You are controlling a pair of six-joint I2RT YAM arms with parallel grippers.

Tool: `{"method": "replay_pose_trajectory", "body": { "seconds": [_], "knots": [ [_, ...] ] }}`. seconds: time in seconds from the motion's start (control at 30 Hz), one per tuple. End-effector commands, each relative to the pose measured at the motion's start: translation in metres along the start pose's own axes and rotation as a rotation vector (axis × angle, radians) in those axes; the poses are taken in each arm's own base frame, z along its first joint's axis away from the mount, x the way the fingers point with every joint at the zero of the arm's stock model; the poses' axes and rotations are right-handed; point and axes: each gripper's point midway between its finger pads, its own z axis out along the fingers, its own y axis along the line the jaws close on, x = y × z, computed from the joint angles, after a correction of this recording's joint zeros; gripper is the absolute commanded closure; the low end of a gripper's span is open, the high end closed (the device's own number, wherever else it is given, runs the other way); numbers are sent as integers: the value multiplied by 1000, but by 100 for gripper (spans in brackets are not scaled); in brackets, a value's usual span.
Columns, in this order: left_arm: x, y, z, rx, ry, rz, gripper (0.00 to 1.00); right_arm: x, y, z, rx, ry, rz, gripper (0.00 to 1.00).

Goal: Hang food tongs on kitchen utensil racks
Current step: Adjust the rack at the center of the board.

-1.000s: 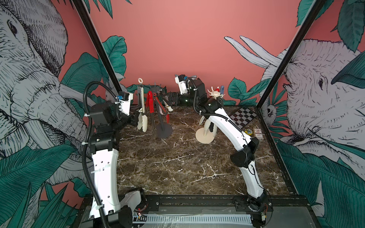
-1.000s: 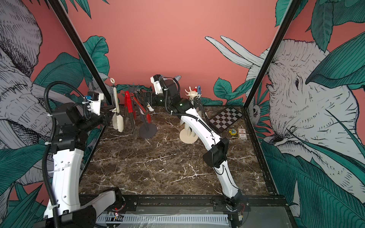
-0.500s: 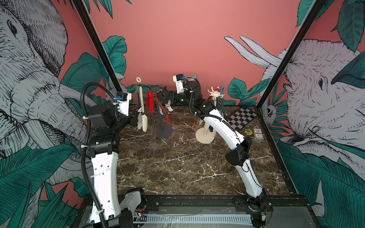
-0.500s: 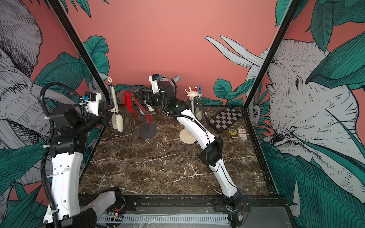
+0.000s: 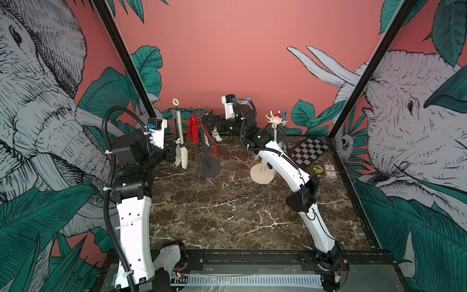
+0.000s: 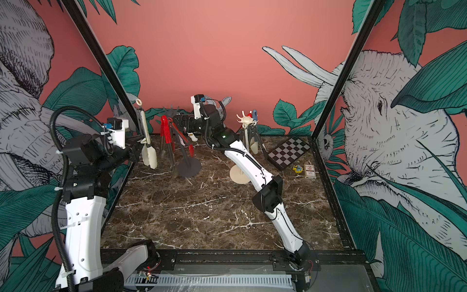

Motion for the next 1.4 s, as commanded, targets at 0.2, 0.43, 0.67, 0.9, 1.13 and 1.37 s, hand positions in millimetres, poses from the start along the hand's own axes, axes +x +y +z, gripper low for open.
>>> {"method": "replay_pose_trajectory", "body": {
  "seconds": [0.2,0.43,0.67,0.9,1.13,1.37],
  "knots": [
    [-4,4,-1,-20,-12,31,100,-35,-26,-1,83,-134,-26,1],
    [4,10,7,-19,14,12,100,-38,-32,0,77,-145,-23,1],
    [19,7,12,24,101,59,100,-60,-5,-13,-26,-186,-49,1],
    [36,-3,8,84,173,102,100,-65,21,-35,-110,-141,-87,1],
    [50,-10,6,136,214,95,100,-64,46,-63,-179,-85,-143,1],
    [46,-7,10,171,189,60,100,-64,65,-97,-207,-58,-202,1]
  ]
}}
